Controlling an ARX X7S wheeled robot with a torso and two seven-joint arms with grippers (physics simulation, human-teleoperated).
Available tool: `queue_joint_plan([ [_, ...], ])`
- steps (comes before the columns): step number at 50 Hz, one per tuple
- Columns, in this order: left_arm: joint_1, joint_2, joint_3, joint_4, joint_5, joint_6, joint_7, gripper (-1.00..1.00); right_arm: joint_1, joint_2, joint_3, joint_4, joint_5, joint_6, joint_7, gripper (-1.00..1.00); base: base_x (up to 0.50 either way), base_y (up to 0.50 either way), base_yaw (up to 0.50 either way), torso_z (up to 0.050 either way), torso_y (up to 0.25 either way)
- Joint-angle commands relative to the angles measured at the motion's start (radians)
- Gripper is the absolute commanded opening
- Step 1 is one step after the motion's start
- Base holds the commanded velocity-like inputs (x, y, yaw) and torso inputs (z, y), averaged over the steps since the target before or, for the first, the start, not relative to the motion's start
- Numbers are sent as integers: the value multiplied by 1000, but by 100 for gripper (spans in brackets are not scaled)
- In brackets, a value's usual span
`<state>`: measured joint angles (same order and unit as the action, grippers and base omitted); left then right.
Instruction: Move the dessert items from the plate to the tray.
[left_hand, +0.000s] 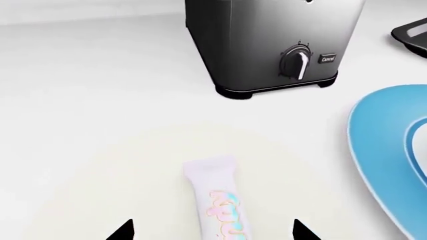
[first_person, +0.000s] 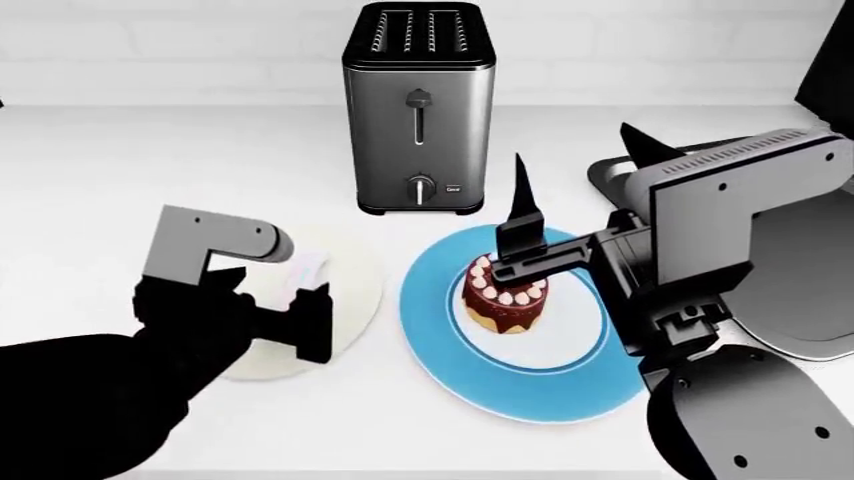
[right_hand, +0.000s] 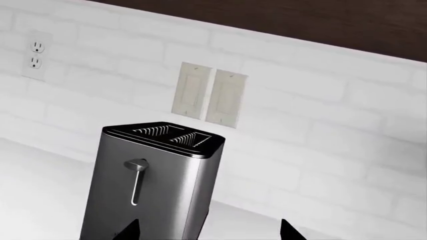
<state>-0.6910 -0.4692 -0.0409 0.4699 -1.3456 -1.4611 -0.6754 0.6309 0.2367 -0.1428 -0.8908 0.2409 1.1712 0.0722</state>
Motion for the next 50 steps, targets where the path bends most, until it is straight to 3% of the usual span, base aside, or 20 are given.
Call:
queue_joint_plan([
  [1,26,-11,27,-27,19,48,35,100,-9,-5,2,9,-11,-13,-4,100,0,0,0,0,0],
  [18,57,-31,65,-36,54,96,71,100,-13,0,0,16,-2,-28,1,100,0,0,0,0,0],
  [19,58,-32,66,-36,54,98,71,-100,-13,0,0,15,-2,-28,1,100,0,0,0,0,0],
  [37,72,-44,82,-29,62,133,84,-100,-8,3,-4,15,7,-26,11,100,0,0,0,0,0],
  [50,-93,-55,14,7,-146,69,-87,-100,-9,4,-4,15,14,-31,17,100,0,0,0,0,0],
])
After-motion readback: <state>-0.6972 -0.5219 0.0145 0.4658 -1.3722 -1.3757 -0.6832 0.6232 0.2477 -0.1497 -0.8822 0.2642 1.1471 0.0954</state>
